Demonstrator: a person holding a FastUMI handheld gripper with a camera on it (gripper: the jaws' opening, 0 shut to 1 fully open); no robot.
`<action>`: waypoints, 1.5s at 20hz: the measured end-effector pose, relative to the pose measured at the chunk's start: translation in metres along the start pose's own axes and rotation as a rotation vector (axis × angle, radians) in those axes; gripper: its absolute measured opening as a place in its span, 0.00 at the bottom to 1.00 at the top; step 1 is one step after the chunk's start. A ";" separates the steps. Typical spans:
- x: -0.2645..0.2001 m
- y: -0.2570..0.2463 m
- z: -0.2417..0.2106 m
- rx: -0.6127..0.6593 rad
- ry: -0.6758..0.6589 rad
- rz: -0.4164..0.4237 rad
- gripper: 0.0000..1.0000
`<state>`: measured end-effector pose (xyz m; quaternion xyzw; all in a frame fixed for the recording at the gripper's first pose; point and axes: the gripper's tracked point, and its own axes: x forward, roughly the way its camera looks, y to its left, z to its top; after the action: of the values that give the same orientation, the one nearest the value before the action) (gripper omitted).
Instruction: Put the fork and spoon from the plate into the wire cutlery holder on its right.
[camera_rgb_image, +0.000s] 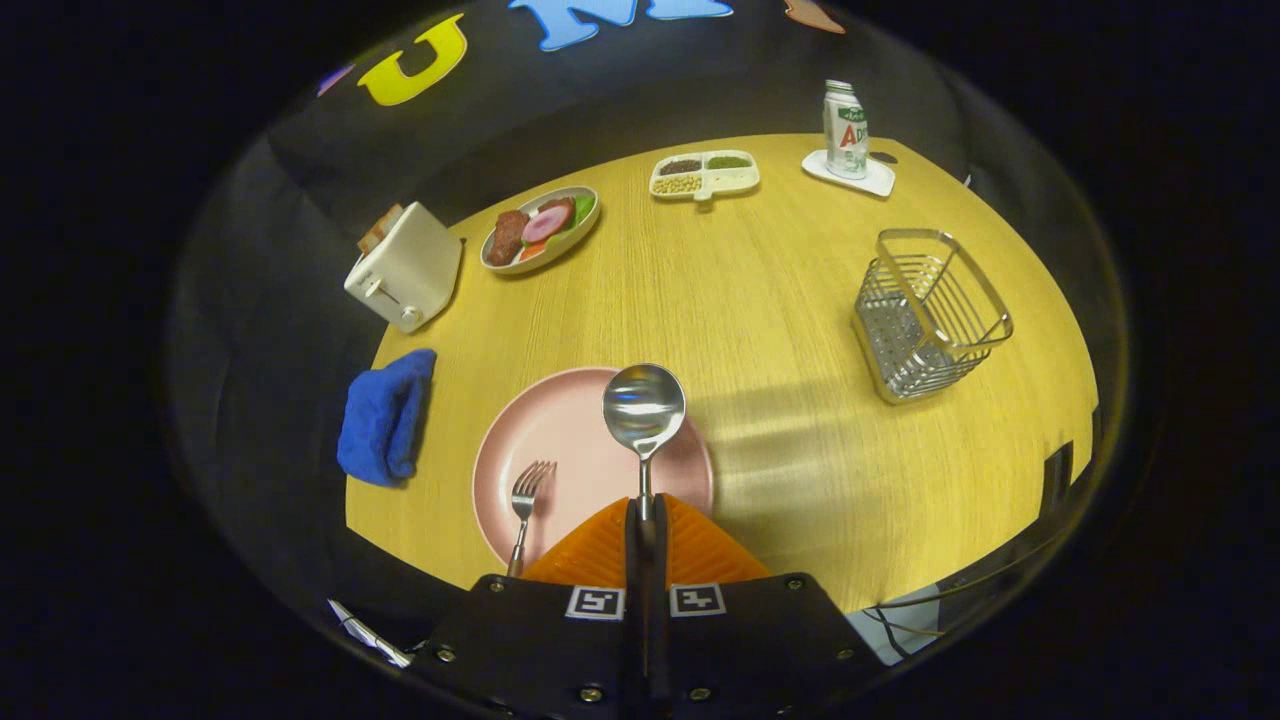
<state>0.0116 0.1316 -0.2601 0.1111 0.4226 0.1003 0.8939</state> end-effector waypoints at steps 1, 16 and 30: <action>-0.007 -0.010 0.010 0.003 -0.017 -0.011 0.02; -0.045 -0.163 0.079 -0.080 0.112 -0.211 0.02; -0.035 -0.171 0.072 -0.057 0.241 -0.222 0.07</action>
<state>0.0607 -0.0490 -0.2387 0.0256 0.5335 0.0251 0.8451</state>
